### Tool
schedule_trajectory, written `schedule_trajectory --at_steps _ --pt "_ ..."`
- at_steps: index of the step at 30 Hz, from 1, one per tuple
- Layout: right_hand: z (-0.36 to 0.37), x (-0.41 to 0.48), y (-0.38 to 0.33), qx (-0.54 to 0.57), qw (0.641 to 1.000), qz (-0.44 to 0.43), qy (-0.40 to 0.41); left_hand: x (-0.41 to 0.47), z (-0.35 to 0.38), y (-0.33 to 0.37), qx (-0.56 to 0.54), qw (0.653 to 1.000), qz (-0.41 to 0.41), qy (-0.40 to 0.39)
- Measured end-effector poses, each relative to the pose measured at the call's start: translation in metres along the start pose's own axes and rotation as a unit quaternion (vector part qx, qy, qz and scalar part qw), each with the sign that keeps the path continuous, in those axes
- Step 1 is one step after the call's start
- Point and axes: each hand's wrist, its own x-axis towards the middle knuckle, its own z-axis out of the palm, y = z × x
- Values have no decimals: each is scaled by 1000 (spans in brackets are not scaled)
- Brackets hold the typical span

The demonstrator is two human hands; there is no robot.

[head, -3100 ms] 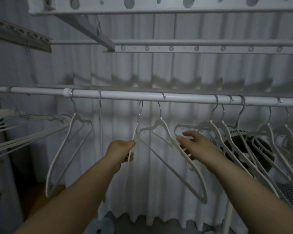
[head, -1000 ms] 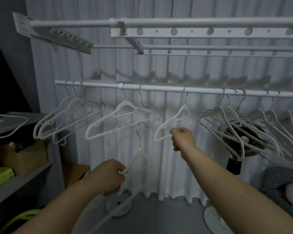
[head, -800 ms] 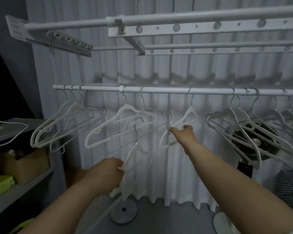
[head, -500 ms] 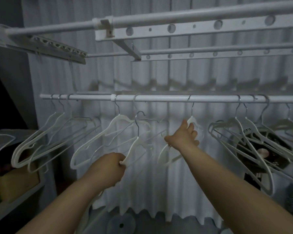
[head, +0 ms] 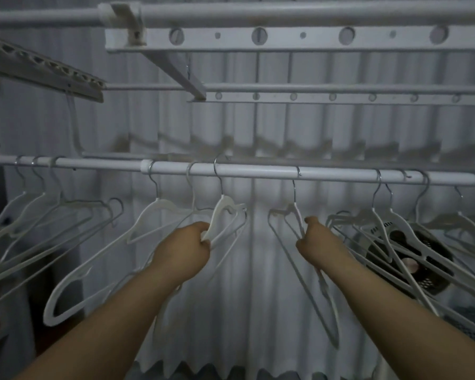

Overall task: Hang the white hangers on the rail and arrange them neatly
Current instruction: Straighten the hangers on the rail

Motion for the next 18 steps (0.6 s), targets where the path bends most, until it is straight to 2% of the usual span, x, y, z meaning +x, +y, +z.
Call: schedule_trajectory --at_steps 6,13,18 --pt "-1 9 -4 -79 997 -7 10 28 8 -14 -17 1000 -2 -9" --pt "7 12 -7 -64 998 -9 20 36 14 -27 12 1000 -19 -17" --pt "4 12 -10 -57 997 -22 54 36 4 -21 92 995 30 22"
